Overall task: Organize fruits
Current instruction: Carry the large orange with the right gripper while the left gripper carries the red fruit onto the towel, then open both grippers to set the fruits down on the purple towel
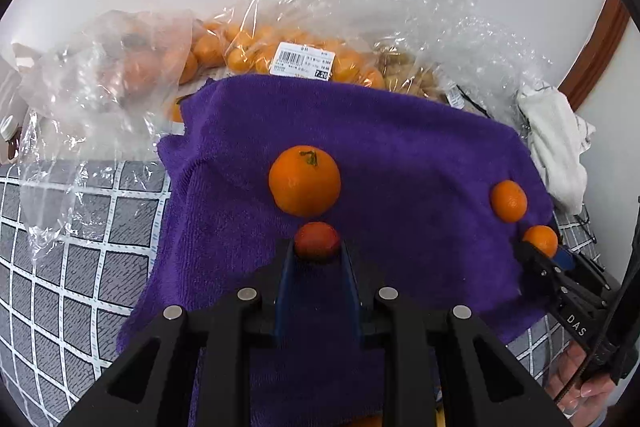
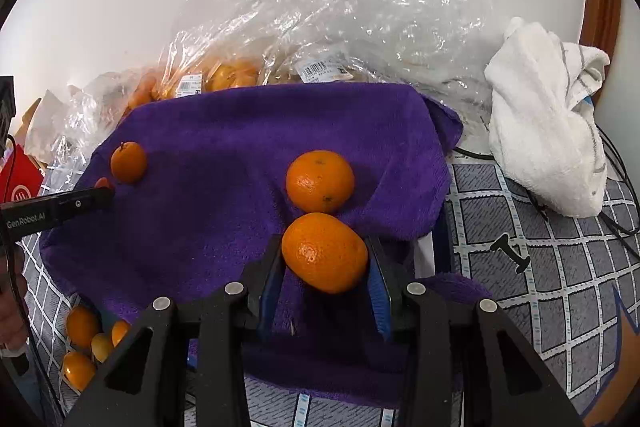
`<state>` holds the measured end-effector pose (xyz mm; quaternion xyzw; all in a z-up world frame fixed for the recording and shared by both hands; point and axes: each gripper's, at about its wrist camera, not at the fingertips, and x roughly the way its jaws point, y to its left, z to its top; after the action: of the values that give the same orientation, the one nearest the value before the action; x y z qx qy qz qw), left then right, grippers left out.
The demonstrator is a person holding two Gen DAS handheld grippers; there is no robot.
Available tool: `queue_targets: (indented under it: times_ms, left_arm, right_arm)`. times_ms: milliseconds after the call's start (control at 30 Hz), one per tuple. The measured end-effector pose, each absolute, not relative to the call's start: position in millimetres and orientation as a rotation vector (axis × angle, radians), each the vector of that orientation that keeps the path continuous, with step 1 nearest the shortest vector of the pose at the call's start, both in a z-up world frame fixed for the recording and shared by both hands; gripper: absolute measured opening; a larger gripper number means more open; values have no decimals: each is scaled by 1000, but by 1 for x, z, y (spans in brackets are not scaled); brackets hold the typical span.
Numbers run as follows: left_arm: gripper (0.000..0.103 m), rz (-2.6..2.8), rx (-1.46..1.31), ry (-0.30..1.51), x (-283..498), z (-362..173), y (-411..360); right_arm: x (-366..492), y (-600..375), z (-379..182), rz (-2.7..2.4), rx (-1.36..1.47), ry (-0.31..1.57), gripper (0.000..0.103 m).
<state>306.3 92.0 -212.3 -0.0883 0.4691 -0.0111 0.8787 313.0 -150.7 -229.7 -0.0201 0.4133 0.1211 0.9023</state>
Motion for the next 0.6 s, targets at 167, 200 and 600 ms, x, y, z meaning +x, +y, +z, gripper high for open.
queue_targets:
  times_ms: [167,200,600]
  left_arm:
    - [23,-18,-172,990,307,-216,90]
    - [23,-19,-172,991,308,-216,89]
    - [31,-21,-162,997,293,-199,89]
  right_arm:
    - [312,-152,-230,248,-44,869,40]
    - [312,-152,-229,246,-47,867,41]
    - [264,-152,-181,229,-62,779,59]
